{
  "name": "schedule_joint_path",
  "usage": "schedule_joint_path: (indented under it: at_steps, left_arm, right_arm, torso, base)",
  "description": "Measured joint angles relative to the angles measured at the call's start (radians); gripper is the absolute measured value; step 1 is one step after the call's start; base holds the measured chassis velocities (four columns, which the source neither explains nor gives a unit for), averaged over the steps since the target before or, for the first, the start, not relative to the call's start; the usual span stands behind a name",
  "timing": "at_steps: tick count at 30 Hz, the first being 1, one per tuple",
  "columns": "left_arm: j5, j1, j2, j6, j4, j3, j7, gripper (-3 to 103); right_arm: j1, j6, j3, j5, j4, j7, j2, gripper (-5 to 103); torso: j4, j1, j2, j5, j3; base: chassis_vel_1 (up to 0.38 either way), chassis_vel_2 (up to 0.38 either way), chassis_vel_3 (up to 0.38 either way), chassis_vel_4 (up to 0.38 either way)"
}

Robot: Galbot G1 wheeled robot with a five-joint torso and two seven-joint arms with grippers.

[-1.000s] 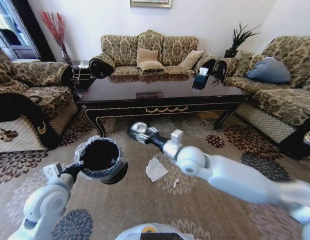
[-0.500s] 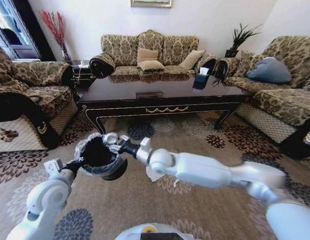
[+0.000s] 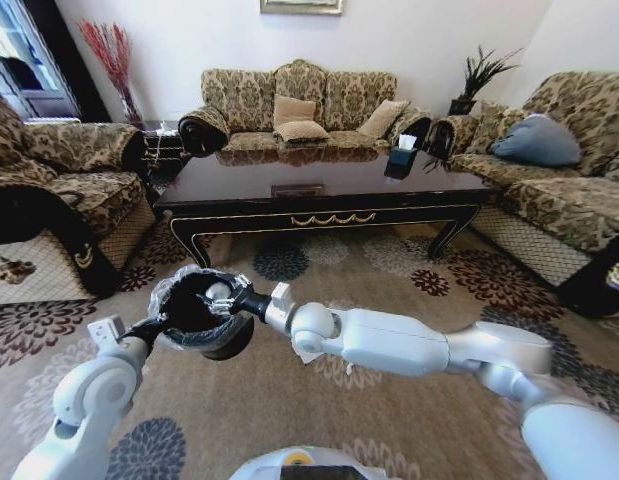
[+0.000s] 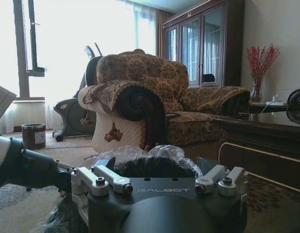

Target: Move to the front of the table and pick up the trash from the floor, then place it into the trash bin.

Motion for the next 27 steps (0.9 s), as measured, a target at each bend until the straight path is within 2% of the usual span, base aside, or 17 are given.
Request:
schedule_joint_path:
  at_steps: [2,4,5,10,11,15,16,20,21,23,24,27]
  left_arm:
    - [0.0,0.007,-0.003,0.0,-0.005,-0.006,0.0,3]
    - [-0.004,0.014,-0.004,0.0,-0.008,-0.02,0.0,3]
    - [-0.004,0.014,-0.004,0.0,-0.008,-0.02,0.0,3]
    - [-0.03,0.036,0.001,0.0,-0.01,-0.071,-0.001,3]
    - [-0.03,0.036,0.001,0.0,-0.01,-0.071,-0.001,3]
    - [-0.032,0.049,0.007,0.0,-0.002,-0.087,-0.006,3]
    - [-0.032,0.049,0.007,0.0,-0.002,-0.087,-0.006,3]
    - [-0.052,0.075,0.017,0.0,-0.008,-0.132,-0.01,3]
    - [-0.052,0.075,0.017,0.0,-0.008,-0.132,-0.01,3]
    - [-0.058,0.097,0.018,0.0,-0.014,-0.162,-0.012,3]
    - [-0.059,0.113,0.018,0.0,-0.02,-0.18,-0.012,3]
    - [-0.06,0.134,0.014,0.0,-0.028,-0.203,-0.012,3]
  right_arm:
    - [-0.005,0.0,0.026,0.003,0.006,0.022,-0.012,99]
    - [-0.019,-0.015,0.079,0.019,0.006,0.072,-0.027,100]
    - [-0.019,-0.015,0.079,0.019,0.006,0.072,-0.027,100]
    - [-0.088,-0.076,0.263,0.097,-0.06,0.203,-0.078,100]
    - [-0.088,-0.076,0.263,0.097,-0.06,0.203,-0.078,100]
    - [-0.203,-0.124,0.429,0.214,-0.147,0.375,-0.094,100]
    - [-0.203,-0.124,0.429,0.214,-0.147,0.375,-0.094,100]
    - [-0.354,-0.169,0.613,0.3,-0.276,0.437,-0.073,100]
    - [-0.354,-0.169,0.613,0.3,-0.276,0.437,-0.073,100]
    - [-0.409,-0.186,0.693,0.339,-0.346,0.479,-0.043,100]
    - [-0.434,-0.191,0.738,0.352,-0.383,0.498,-0.019,100]
    - [-0.461,-0.206,0.773,0.346,-0.419,0.486,-0.007,100]
  torso:
    - [0.0001,0.0,0.0,-0.0001,0.0]
    - [0.0002,0.0,0.0,0.0,0.0]
    - [0.0002,0.0,0.0,0.0,0.0]
    - [0.0,0.0,0.0,0.0001,0.0]
    - [0.0,0.0,0.0,0.0001,0.0]
    - [0.0001,0.0,0.0,0.0001,0.0]
    - [0.0001,0.0,0.0,0.0001,0.0]
    - [-0.0002,0.0,0.0,0.0003,0.0]
    - [-0.0002,0.0,0.0,0.0003,0.0]
    - [-0.0003,0.0,0.0,0.0003,0.0]
    - [0.0004,0.0,0.0,0.0002,0.0]
    - [0.0009,0.0,0.0,0.0002,0.0]
  base:
    - [0.0,0.0,0.0,0.0]
    - [0.0,0.0,0.0,0.0]
    - [0.0,0.0,0.0,0.0]
    - [0.0,0.0,0.0,0.0]
    - [0.0,0.0,0.0,0.0]
    - [0.0,0.0,0.0,0.0]
    - [0.0,0.0,0.0,0.0]
    - [0.0,0.0,0.0,0.0]
    - [0.0,0.0,0.0,0.0]
    - [0.0,0.0,0.0,0.0]
    - [0.0,0.0,0.0,0.0]
    - [0.0,0.0,0.0,0.0]
